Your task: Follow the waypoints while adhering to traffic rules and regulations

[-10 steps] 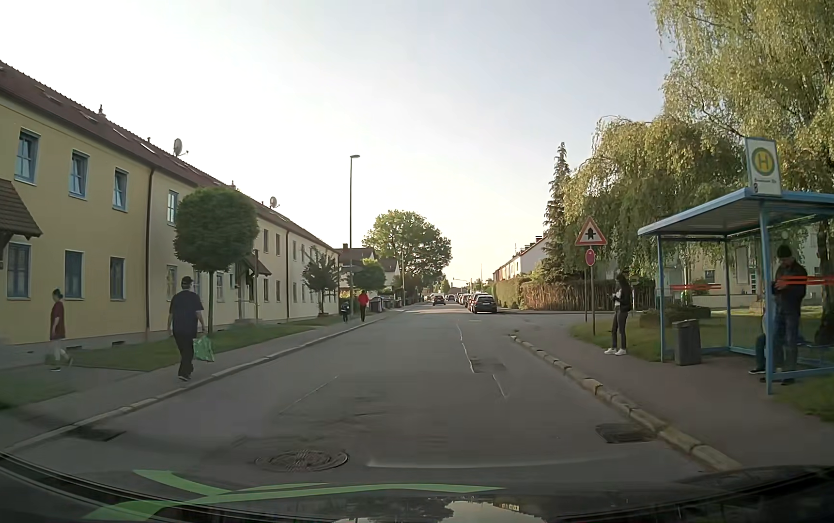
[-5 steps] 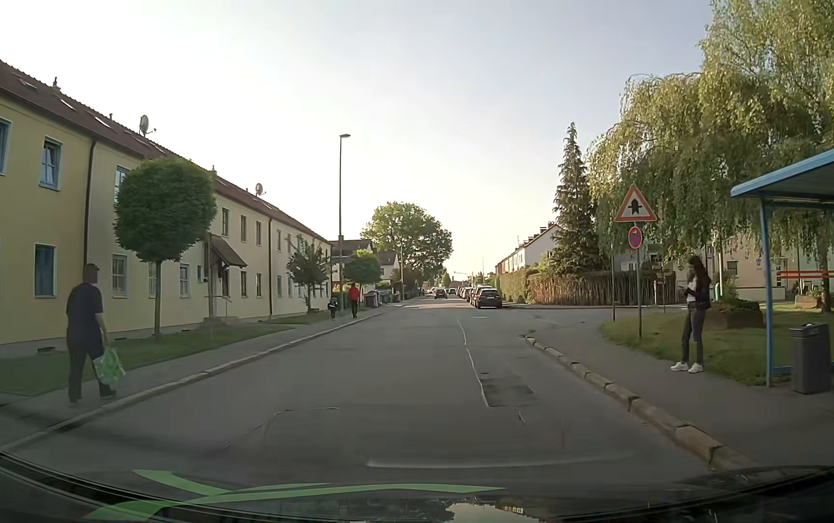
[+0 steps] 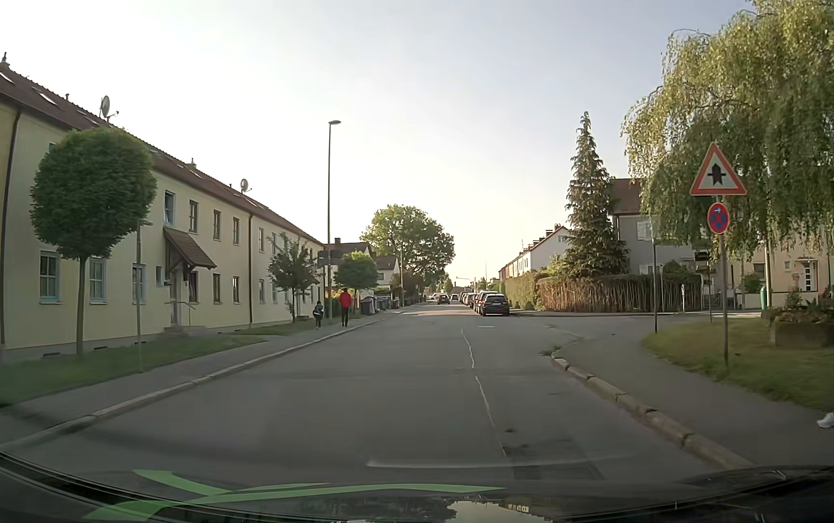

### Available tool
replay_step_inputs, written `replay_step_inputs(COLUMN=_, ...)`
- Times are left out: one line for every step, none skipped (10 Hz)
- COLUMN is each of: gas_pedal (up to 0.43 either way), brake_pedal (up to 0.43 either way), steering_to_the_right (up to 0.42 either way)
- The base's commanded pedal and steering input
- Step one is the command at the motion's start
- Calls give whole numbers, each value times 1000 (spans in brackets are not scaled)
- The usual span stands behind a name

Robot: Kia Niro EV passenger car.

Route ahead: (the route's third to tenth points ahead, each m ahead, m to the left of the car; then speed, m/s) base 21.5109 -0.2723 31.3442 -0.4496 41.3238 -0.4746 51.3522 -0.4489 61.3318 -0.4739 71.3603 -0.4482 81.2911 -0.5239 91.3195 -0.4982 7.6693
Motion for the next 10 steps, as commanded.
replay_step_inputs(gas_pedal=47, brake_pedal=0, steering_to_the_right=-7)
replay_step_inputs(gas_pedal=47, brake_pedal=0, steering_to_the_right=-5)
replay_step_inputs(gas_pedal=47, brake_pedal=0, steering_to_the_right=-4)
replay_step_inputs(gas_pedal=47, brake_pedal=0, steering_to_the_right=-4)
replay_step_inputs(gas_pedal=47, brake_pedal=0, steering_to_the_right=-3)
replay_step_inputs(gas_pedal=47, brake_pedal=0, steering_to_the_right=0)
replay_step_inputs(gas_pedal=39, brake_pedal=0, steering_to_the_right=3)
replay_step_inputs(gas_pedal=39, brake_pedal=0, steering_to_the_right=4)
replay_step_inputs(gas_pedal=39, brake_pedal=0, steering_to_the_right=4)
replay_step_inputs(gas_pedal=39, brake_pedal=0, steering_to_the_right=4)
